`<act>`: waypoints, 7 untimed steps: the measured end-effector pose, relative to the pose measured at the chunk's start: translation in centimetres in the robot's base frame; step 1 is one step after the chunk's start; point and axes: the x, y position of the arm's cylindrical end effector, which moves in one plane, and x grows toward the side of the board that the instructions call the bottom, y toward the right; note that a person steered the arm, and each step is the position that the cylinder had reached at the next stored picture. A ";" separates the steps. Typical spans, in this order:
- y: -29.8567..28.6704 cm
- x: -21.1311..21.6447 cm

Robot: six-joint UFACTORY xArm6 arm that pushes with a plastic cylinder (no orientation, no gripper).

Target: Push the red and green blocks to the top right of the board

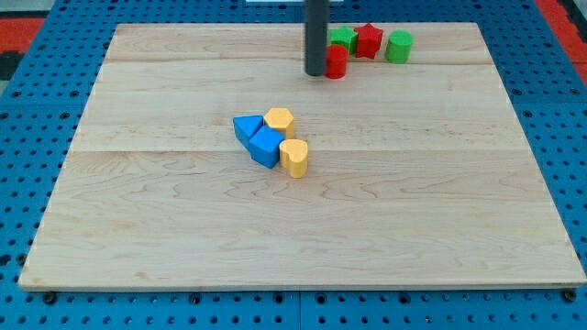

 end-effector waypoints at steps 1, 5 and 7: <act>2.9 -0.6; 13.5 -4.7; 15.9 -2.6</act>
